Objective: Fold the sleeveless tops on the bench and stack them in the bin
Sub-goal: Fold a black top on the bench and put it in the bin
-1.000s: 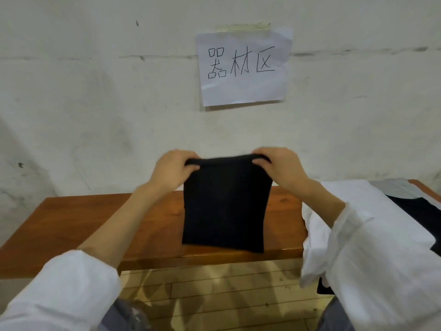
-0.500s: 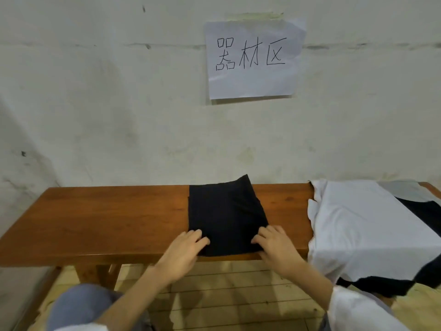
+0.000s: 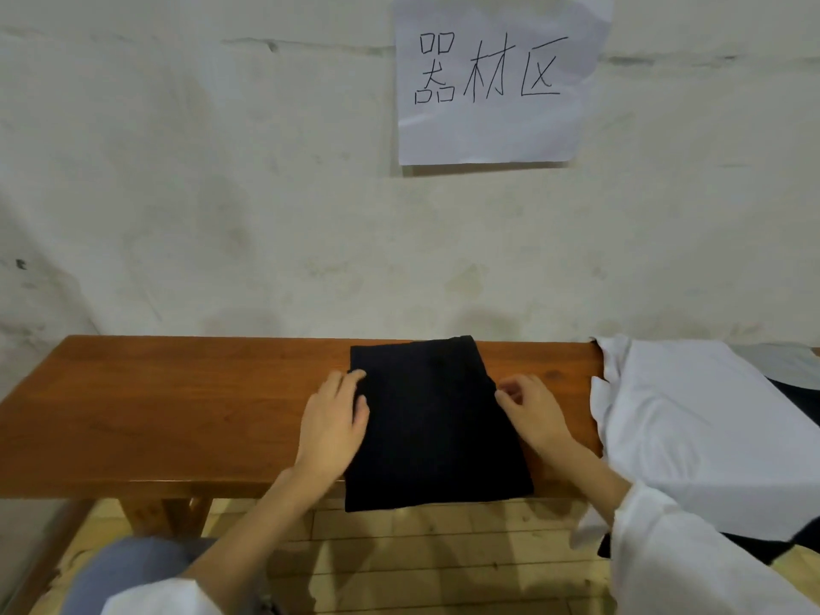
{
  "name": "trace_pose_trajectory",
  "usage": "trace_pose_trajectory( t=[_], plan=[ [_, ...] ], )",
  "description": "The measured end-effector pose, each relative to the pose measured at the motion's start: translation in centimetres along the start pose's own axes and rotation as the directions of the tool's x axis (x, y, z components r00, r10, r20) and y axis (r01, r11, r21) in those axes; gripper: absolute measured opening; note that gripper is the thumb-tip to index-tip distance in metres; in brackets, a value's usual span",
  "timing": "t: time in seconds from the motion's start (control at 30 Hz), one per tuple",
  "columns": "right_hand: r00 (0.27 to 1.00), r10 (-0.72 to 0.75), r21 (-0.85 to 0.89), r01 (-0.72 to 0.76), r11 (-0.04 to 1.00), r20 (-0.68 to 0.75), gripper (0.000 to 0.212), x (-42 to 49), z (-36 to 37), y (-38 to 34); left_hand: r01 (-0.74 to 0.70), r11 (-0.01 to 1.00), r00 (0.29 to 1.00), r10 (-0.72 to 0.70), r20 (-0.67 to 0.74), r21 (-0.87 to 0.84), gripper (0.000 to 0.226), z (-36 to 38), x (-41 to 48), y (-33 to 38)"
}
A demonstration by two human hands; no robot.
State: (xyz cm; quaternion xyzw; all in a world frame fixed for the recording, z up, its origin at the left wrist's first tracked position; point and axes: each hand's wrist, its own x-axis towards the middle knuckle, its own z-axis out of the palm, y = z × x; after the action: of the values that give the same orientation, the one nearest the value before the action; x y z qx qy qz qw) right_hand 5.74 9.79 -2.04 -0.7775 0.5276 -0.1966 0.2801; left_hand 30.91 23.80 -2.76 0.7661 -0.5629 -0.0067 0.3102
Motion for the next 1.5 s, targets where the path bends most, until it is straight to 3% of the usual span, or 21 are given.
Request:
trace_pose_trajectory(
  t=[0.1, 0.2, 0.27, 0.33, 0.4, 0.47, 0.6, 0.77, 0.9, 1.0, 1.07, 1.13, 1.23, 1.33, 1.4, 1.5],
  plan=[
    [0.999, 0.054, 0.038, -0.054, 0.998, -0.006, 0.023, 3.0, 0.7, -0.7, 0.246, 0.969, 0.967, -0.242, 0.084, -0.036, 0.039, 1.0, 3.2, -0.5],
    [0.998, -0.033, -0.016, 0.034, 0.999, 0.049, 0.034, 5.3, 1.7, -1.4, 0.307, 0.950, 0.939, -0.312, 0.148, 0.058, 0.042, 1.9, 5.3, -1.0],
    [0.976, -0.135, -0.230, 0.172, 0.958, 0.170, 0.045, 6.5, 2.1, -1.7, 0.304, 0.946, 0.933, -0.320, 0.162, 0.116, 0.043, 2.3, 5.8, -1.3],
    [0.942, -0.199, -0.446, 0.306, 0.841, 0.272, 0.052, 7.3, 2.4, -1.9, 0.301, 0.942, 0.932, -0.324, 0.166, 0.149, 0.041, 2.6, 6.0, -1.4],
    [0.932, -0.224, -0.519, 0.347, 0.781, 0.286, 0.051, 7.8, 2.6, -2.1, 0.305, 0.944, 0.935, -0.322, 0.151, 0.126, 0.027, 2.8, 5.9, -1.2],
    [0.935, -0.249, -0.501, 0.347, 0.793, 0.255, 0.041, 8.1, 2.6, -2.3, 0.307, 0.947, 0.940, -0.317, 0.123, 0.096, 0.014, 2.8, 5.7, -0.7],
    [0.942, -0.295, -0.375, 0.333, 0.865, 0.157, 0.019, 7.4, 2.7, -2.5, 0.259, 0.963, 0.963, -0.264, 0.055, 0.079, 0.008, 2.8, 5.1, -0.2],
    [0.975, -0.218, 0.016, 0.219, 0.976, -0.034, 0.010, 4.3, 2.4, -2.8, 0.203, 0.970, 0.977, -0.209, -0.038, -0.133, 0.007, 2.0, 3.7, 0.5],
    [0.944, -0.255, 0.062, 0.273, 0.960, -0.207, 0.012, 3.6, 1.0, -4.4, 0.120, 0.964, 0.962, -0.172, -0.211, -0.236, 0.020, 0.4, 4.3, 1.9],
    [0.936, -0.257, 0.042, 0.275, 0.960, -0.241, 0.014, 5.6, 0.1, -6.1, 0.119, 0.961, 0.942, -0.189, -0.277, -0.250, 0.020, -0.2, 6.7, 2.4],
    [0.957, -0.204, 0.009, 0.210, 0.978, -0.208, 0.020, 7.5, 0.4, -6.7, 0.156, 0.970, 0.953, -0.198, -0.229, -0.188, 0.019, 0.5, 8.7, 1.9],
    [0.982, -0.136, -0.036, 0.132, 0.991, -0.128, 0.033, 8.7, 1.4, -6.5, 0.209, 0.977, 0.976, -0.211, -0.053, -0.036, 0.023, 1.7, 9.9, 0.9],
    [0.997, -0.078, -0.152, 0.076, 0.986, -0.011, 0.062, 8.7, 3.7, -5.5, 0.250, 0.937, 0.942, -0.294, 0.160, 0.245, 0.038, 3.2, 9.4, -0.1],
    [0.985, -0.170, -0.284, 0.169, 0.944, 0.021, 0.063, 6.6, 5.3, -5.6, 0.096, 0.937, 0.954, -0.183, 0.236, 0.336, 0.048, 4.1, 7.0, 1.0],
    [0.968, -0.218, -0.373, 0.250, 0.893, 0.127, 0.066, 4.6, 6.2, -5.4, 0.010, 0.936, 0.934, -0.135, 0.331, 0.352, 0.056, 4.7, 5.1, 2.2],
    [0.957, -0.190, -0.513, 0.278, 0.812, 0.218, 0.098, 2.3, 7.2, -4.4, 0.002, 0.916, 0.919, -0.160, 0.361, 0.400, 0.064, 6.0, 3.3, 2.4]
  ],
)
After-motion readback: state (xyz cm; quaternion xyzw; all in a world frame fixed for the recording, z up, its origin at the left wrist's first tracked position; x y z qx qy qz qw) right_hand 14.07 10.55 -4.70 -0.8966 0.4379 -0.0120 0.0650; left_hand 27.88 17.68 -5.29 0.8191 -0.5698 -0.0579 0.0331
